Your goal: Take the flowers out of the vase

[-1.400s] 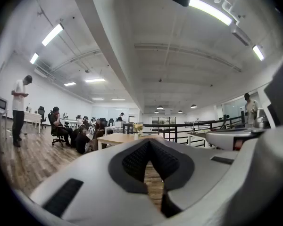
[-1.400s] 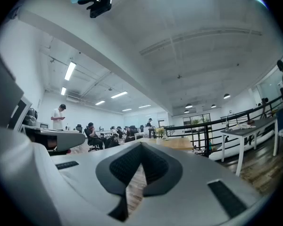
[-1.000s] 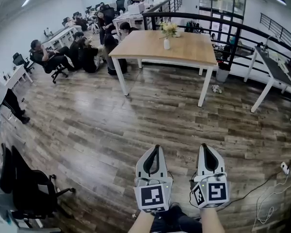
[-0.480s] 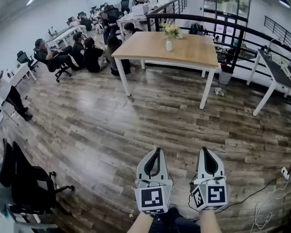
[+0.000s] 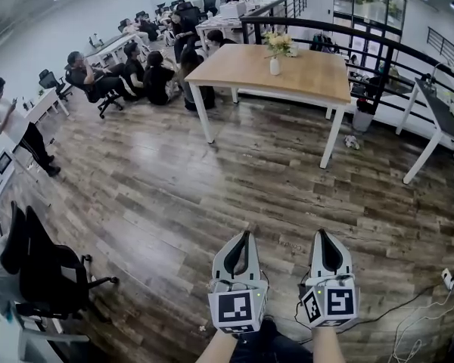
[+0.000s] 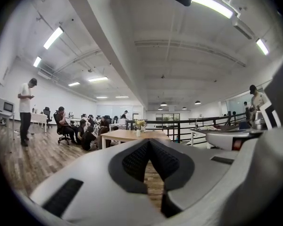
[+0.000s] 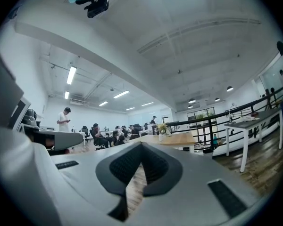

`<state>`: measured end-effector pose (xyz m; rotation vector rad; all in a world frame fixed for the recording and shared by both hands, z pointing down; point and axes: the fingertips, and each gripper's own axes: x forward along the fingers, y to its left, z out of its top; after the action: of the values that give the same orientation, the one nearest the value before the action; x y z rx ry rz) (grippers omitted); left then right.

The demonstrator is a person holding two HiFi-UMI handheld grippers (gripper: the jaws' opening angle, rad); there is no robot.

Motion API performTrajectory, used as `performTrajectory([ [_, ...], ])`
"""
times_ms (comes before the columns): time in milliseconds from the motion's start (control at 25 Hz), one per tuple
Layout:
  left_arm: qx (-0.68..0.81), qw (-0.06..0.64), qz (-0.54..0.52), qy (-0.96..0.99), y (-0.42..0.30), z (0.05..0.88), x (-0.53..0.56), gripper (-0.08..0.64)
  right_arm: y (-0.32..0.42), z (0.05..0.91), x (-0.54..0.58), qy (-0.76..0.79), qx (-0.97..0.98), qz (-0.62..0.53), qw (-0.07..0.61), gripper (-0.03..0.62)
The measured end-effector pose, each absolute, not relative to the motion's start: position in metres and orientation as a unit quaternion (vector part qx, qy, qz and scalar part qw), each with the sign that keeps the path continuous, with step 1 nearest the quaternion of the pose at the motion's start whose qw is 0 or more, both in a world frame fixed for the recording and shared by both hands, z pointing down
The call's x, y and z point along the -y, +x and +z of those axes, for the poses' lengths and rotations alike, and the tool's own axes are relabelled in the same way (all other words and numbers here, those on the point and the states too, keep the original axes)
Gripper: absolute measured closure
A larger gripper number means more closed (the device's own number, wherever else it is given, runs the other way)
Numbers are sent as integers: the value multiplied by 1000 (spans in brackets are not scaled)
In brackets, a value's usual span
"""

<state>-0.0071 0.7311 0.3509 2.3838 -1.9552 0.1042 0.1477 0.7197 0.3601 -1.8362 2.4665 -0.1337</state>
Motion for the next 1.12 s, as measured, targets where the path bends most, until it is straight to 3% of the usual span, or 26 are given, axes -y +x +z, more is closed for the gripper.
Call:
performTrajectory([
  [640, 618, 23, 30, 785, 0, 360, -676, 535, 152, 369, -675, -611, -790, -42, 26, 600],
  [1120, 624, 32, 13, 781, -52, 357, -580, 535, 94, 361, -579, -602, -798, -22, 9, 600],
])
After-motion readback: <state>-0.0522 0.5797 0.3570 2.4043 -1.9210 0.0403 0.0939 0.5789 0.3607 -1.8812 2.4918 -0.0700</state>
